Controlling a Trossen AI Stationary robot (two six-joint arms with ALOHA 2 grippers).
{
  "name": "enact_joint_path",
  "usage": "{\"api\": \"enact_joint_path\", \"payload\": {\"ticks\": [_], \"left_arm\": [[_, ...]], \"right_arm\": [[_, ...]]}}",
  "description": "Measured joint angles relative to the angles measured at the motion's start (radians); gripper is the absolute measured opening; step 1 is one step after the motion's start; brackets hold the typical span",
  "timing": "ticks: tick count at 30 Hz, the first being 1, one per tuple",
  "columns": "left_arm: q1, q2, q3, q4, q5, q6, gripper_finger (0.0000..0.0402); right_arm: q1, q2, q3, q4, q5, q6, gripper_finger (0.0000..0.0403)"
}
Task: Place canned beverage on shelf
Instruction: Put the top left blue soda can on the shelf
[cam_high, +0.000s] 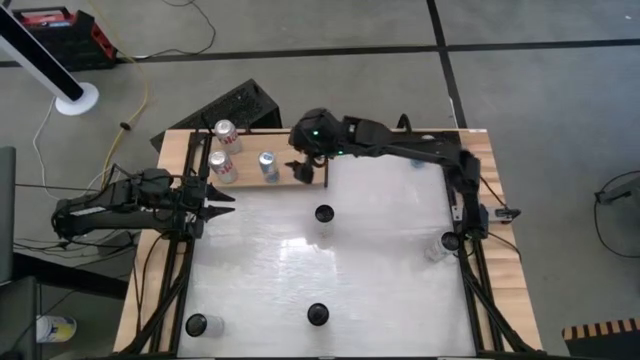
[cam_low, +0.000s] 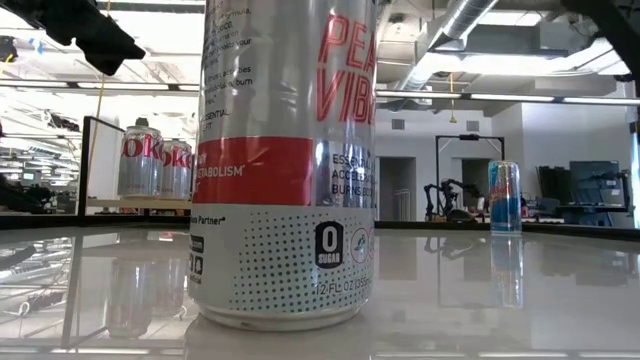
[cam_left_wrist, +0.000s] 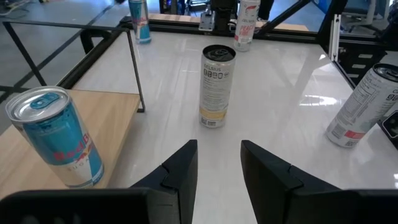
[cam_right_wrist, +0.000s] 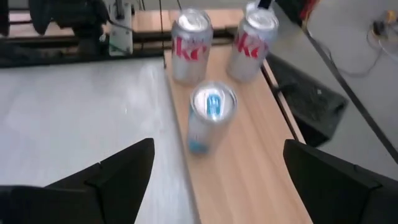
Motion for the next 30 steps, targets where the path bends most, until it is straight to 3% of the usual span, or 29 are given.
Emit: {"api": "enact_joint_path", "payload": {"ticks": [9, 15, 24, 30], "left_arm": [[0.0, 0.0, 0.0, -0.002, 0.007, -0.002, 0.0108], [0.0, 0.0, 0.0, -0.003, 0.033, -0.003, 0.0108], [-0.009, 0.0, 0.0, -0.003, 0.022, -0.008, 0.0108], [-0.009, 0.0, 0.0, -0.003, 0.015, -0.037, 0.0108]], "right_arm": [[0.027, -0.153, -0.029, -0.282, 0.202, 0.037, 0.0377], [0.025, -0.297, -0.255, -0.316, 0.215, 0.11, 0.0369], [0.073, -0.606, -0.743, 0.039, 0.244, 0.208, 0.0363], [0.136, -0.769, -0.947, 0.18, 0.297, 0.26, 0.0363]]}}
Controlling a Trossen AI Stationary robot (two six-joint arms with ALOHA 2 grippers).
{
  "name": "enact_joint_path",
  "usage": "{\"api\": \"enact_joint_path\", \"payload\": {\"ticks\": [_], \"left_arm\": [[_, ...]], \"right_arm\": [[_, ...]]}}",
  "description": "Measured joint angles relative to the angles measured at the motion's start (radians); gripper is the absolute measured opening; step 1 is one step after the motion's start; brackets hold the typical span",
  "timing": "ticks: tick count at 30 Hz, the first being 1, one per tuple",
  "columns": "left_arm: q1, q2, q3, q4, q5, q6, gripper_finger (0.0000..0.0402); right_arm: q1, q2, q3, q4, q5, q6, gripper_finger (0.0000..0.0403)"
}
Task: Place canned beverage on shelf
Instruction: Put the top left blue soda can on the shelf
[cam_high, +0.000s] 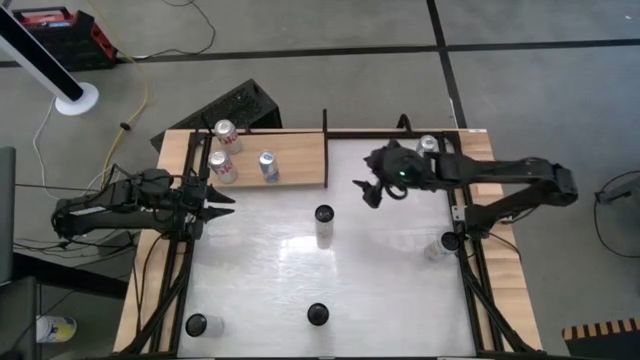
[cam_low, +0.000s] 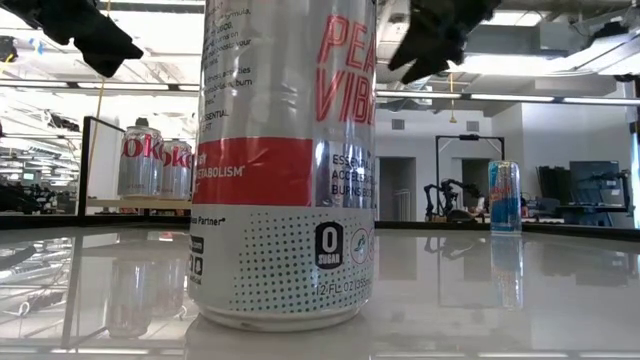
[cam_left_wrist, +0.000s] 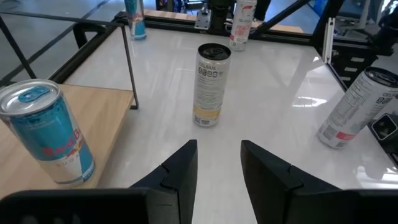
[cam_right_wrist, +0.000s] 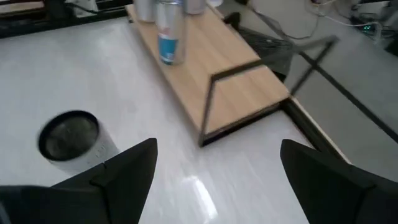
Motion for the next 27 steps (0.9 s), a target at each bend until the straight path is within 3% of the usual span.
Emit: {"api": "enact_joint_path", "payload": {"ticks": [5, 11, 17, 24, 27], "left_arm": [[0.0, 0.0, 0.0, 0.002, -0.022, 0.0, 0.0108], [0.0, 0.026, 0.0, 0.05, -0.045, 0.012, 0.0108], [0.001, 0.133, -0.044, 0.218, -0.114, 0.022, 0.0108], [0.003, 0.404, -0.047, 0.3, -0.265, 0.154, 0.0106], [0.005, 0.502, -0.043, 0.389, -0.278, 0.19, 0.0096]], "right_arm": [[0.047, -0.095, -0.033, -0.046, 0.117, 0.087, 0.0363], [0.065, -0.158, -0.033, -0.125, 0.354, 0.152, 0.0363], [0.028, -0.159, -0.033, -0.154, 0.352, 0.157, 0.0363], [0.018, -0.098, -0.033, -0.144, 0.345, 0.155, 0.0363], [0.017, -0.072, -0.033, -0.146, 0.329, 0.141, 0.0363]]}}
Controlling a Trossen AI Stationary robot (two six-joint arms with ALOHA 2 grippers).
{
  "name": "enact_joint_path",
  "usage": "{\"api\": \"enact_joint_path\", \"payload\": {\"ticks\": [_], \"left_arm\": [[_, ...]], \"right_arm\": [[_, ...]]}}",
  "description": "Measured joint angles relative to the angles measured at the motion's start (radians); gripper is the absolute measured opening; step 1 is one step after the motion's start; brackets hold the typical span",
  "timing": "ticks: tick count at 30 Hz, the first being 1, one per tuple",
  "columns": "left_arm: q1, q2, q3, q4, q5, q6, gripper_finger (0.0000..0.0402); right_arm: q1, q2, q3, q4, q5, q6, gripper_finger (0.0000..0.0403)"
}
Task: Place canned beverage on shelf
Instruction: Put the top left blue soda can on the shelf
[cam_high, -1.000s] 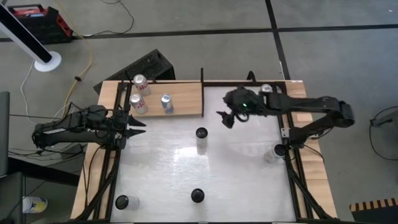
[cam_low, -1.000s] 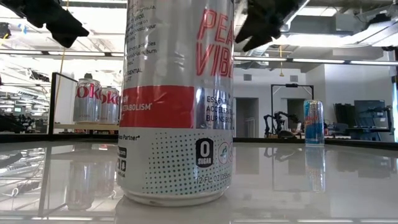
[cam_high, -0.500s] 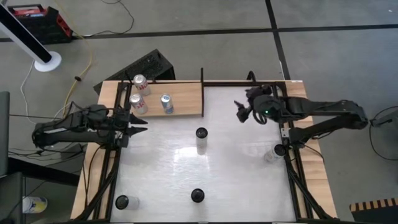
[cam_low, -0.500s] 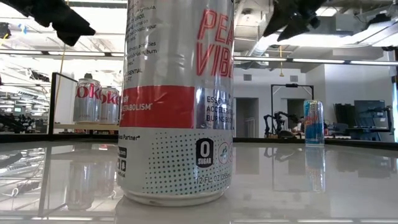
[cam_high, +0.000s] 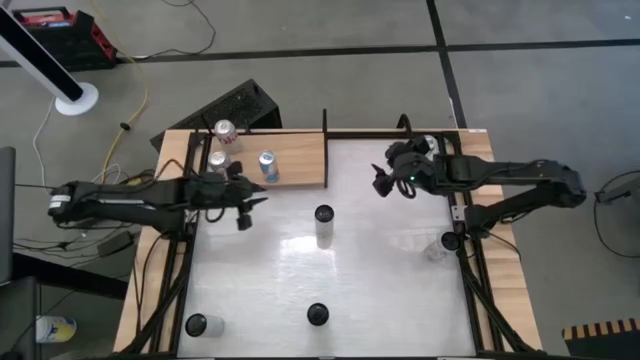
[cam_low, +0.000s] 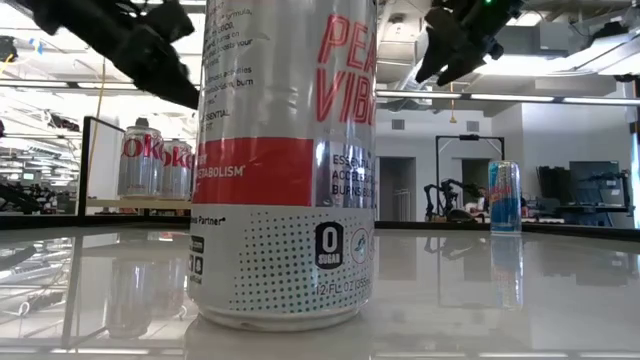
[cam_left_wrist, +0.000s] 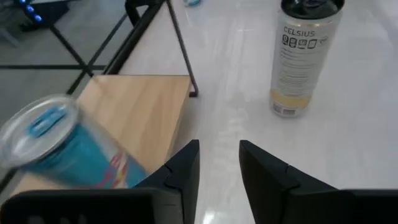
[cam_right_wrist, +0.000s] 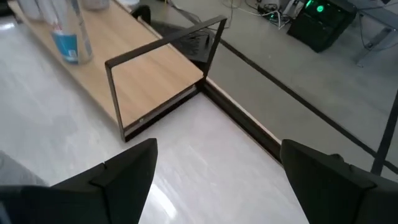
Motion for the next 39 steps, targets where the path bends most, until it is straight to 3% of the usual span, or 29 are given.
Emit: {"api": "enact_joint_path", "payload": {"ticks": [10, 23, 29, 39], "left_arm": [[0.072, 0.175, 0.078, 0.078, 0.0, 0.059, 0.0006], [0.152, 0.334, 0.097, 0.1, -0.004, 0.04, 0.0], [0.153, 0.379, 0.097, 0.103, -0.097, 0.047, 0.0], [0.172, 0.451, 0.097, 0.165, -0.161, 0.048, 0.0]], "right_arm": [[0.0, 0.018, 0.0, 0.0, -0.003, -0.03, 0.0363], [0.0, 0.018, 0.0, 0.011, -0.003, -0.042, 0.0363], [0.0, 0.018, 0.0, 0.016, -0.003, -0.042, 0.0363], [0.0, 0.018, 0.0, 0.042, -0.003, -0.043, 0.0363]]}}
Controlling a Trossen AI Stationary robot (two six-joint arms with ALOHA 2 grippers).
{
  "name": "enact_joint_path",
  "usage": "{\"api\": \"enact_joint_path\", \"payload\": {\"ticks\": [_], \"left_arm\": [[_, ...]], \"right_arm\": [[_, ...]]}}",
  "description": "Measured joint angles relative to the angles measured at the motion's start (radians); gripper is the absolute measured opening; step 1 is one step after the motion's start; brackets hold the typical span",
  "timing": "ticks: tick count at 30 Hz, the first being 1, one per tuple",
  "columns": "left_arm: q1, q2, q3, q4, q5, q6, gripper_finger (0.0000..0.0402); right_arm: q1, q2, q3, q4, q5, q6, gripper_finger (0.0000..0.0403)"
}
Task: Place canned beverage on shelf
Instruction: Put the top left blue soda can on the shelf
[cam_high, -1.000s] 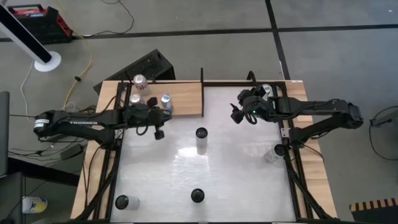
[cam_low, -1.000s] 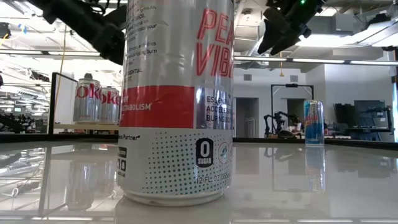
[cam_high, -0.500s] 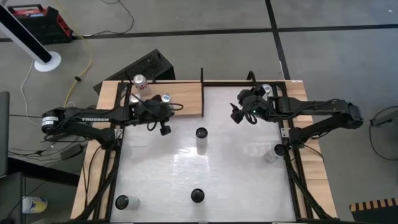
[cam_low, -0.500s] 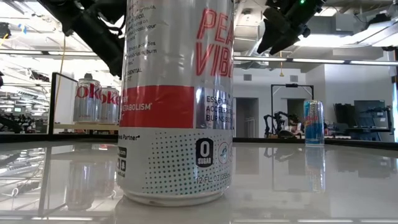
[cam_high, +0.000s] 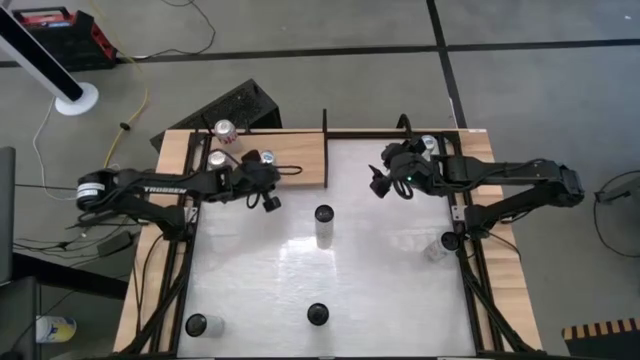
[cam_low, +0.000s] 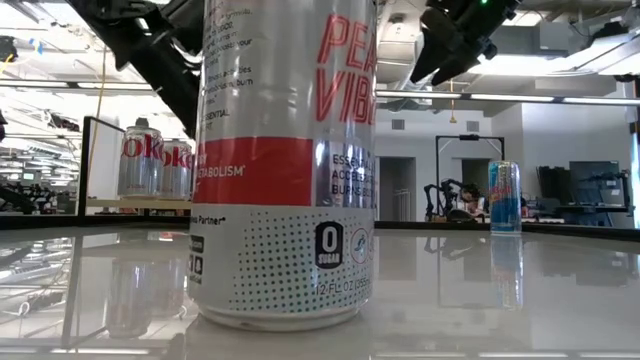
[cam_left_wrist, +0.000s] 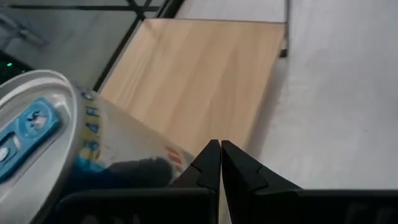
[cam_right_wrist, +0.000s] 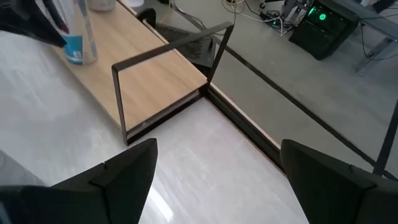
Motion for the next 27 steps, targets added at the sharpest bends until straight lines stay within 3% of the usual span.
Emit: {"api": "enact_joint_path", "payload": {"ticks": [27], "left_arm": [[0.167, 0.01, -0.011, 0.041, -0.024, -0.068, 0.0]], "right_arm": [[-0.013, 0.0, 0.0, 0.011, -0.002, -0.006, 0.0363]]}}
